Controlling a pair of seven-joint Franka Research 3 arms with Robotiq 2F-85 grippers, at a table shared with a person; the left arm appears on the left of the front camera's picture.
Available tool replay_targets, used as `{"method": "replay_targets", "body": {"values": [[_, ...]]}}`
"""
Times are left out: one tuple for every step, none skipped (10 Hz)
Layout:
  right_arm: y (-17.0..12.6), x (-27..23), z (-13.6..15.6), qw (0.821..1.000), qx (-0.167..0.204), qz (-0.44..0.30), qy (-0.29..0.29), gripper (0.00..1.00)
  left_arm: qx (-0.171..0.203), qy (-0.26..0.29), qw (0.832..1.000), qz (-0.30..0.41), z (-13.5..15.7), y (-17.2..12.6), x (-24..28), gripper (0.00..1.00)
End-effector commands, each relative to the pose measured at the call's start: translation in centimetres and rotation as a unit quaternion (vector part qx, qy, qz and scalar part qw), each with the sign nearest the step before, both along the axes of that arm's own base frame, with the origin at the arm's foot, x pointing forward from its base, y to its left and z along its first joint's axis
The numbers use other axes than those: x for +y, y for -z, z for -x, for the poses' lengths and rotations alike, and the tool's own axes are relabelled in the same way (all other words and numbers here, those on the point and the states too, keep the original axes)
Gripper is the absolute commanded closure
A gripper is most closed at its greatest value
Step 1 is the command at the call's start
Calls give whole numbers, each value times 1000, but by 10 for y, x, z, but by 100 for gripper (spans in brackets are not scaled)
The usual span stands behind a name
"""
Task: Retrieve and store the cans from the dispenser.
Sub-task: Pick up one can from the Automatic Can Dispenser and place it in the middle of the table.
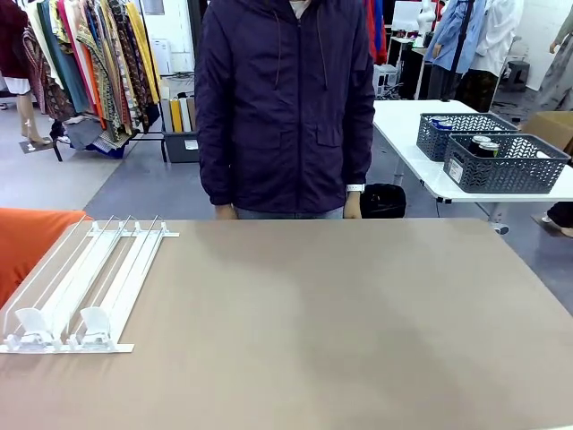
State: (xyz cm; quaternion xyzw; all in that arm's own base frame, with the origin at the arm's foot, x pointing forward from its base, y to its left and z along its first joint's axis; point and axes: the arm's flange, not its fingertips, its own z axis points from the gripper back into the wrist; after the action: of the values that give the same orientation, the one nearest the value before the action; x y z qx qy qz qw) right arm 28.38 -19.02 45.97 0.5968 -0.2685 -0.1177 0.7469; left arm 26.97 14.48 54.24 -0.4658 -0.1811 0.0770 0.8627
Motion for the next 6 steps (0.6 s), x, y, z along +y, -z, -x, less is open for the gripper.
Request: {"method": "replay_targets", "body": {"values": [[-3, 1, -1, 1000, -7, -6, 2, 0, -7, 2, 1000, 6, -1, 0, -2, 0], [-3, 1, -1, 1000, -7, -6, 2, 0, -7, 2, 1000, 6, -1, 0, -2, 0], [-3, 1, -1, 1000, -7, -6, 2, 0, -7, 2, 1000, 6, -1, 0, -2, 0], [-3, 1, -1, 1000, -7, -6, 2, 0, -7, 2, 1000, 6, -1, 0, -2, 0], [-3, 1, -1, 1000, -7, -6, 2, 0, -7, 2, 1000, 6, -1, 0, -2, 0], [-3, 1, -1, 1000, -7, -6, 2, 0, -7, 2, 1000, 6, -1, 0, -2, 0]]}}
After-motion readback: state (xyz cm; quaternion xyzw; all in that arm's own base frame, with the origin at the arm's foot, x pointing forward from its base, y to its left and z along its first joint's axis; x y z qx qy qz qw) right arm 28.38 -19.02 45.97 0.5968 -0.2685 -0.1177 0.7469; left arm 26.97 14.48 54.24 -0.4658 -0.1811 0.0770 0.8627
